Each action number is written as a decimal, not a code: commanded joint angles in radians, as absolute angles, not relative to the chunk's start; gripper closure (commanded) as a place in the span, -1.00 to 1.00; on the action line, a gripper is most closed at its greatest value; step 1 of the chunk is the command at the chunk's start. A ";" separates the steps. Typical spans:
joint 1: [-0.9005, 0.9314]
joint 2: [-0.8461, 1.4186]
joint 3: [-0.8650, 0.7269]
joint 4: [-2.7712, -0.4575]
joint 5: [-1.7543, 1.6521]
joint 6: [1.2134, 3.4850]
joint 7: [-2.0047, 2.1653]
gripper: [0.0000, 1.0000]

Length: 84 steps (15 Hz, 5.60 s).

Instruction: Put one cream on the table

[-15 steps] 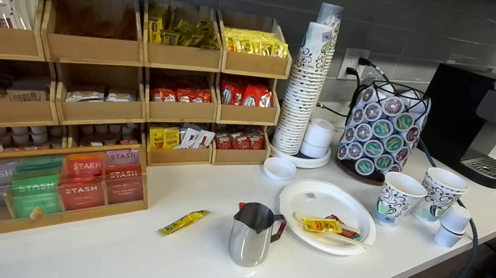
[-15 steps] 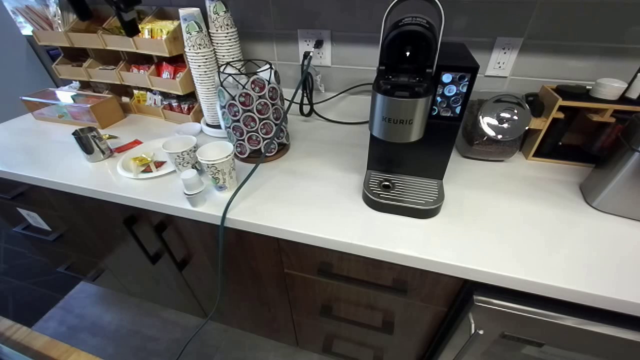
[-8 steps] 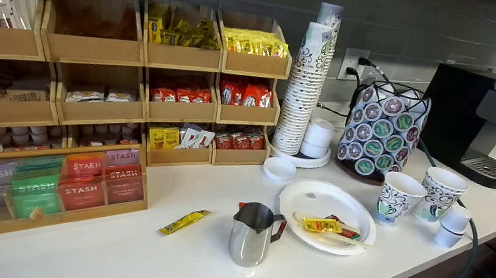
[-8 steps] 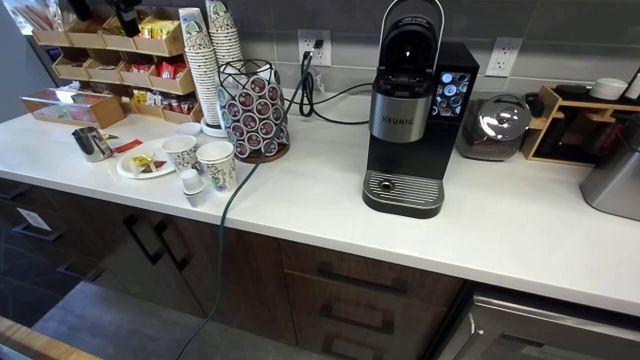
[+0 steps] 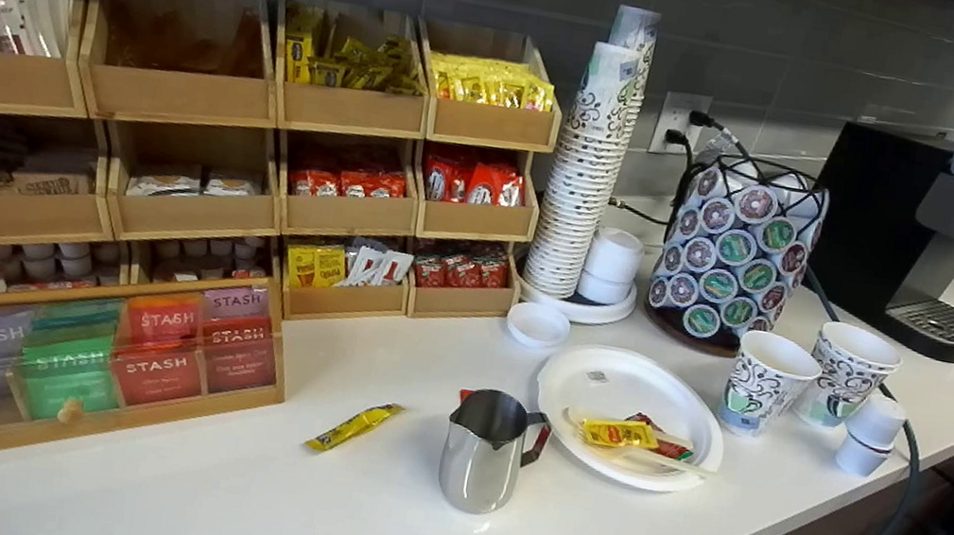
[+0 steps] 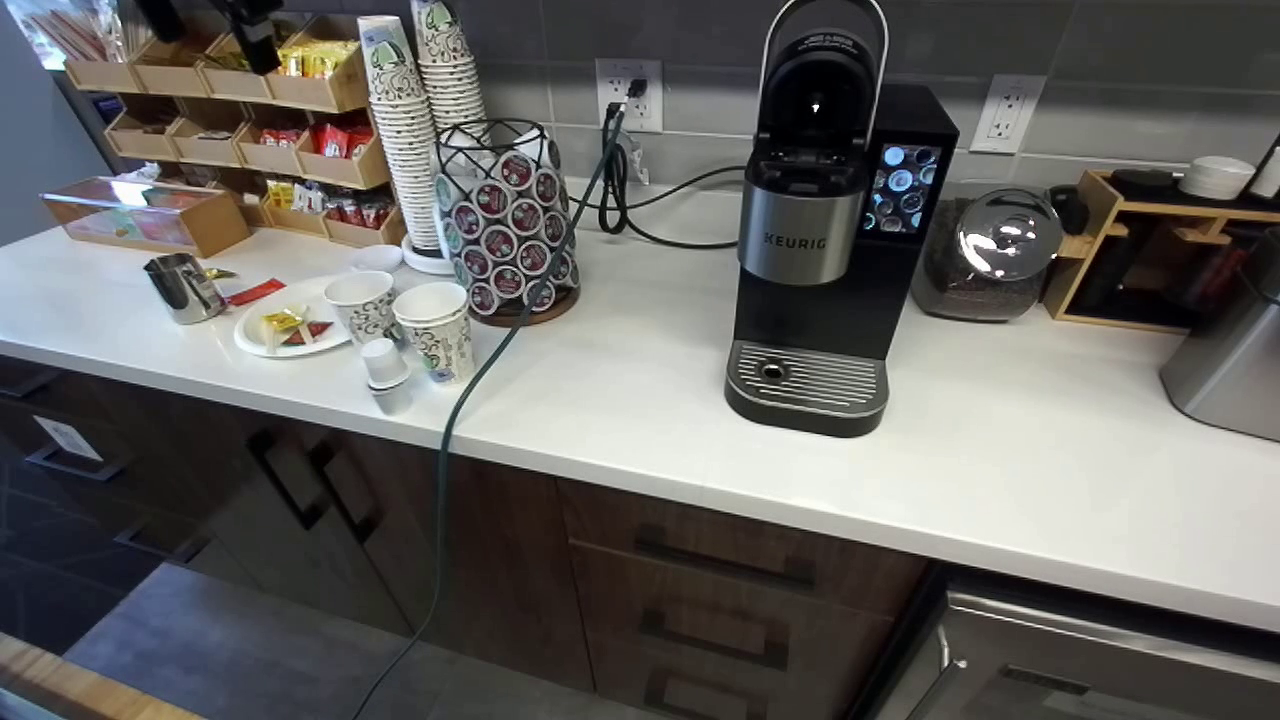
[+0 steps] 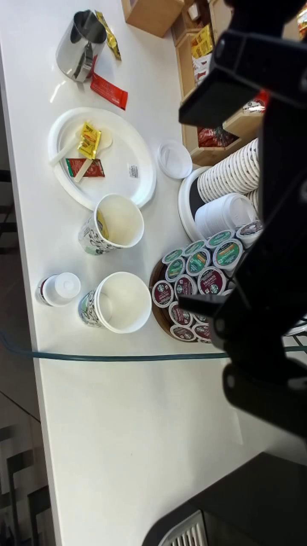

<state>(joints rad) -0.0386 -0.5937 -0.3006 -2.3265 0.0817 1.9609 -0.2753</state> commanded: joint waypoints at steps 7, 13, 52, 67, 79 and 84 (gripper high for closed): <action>-0.062 -0.589 -0.283 -2.324 0.095 1.958 -0.287 -1.00; -0.062 -0.589 -0.283 -2.324 0.095 1.958 -0.287 -1.00; -0.119 -0.165 0.076 -2.183 -0.087 2.240 0.606 -1.00; 0.042 0.200 0.043 -1.866 -0.545 2.217 1.341 -1.00; 0.089 0.245 -0.013 -1.866 -0.644 2.248 1.398 -1.00; 0.088 0.275 -0.034 -1.856 -0.639 2.293 1.413 -0.90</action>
<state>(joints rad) 0.0708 0.2413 -0.0081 -1.8811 -0.6206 2.2699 1.3779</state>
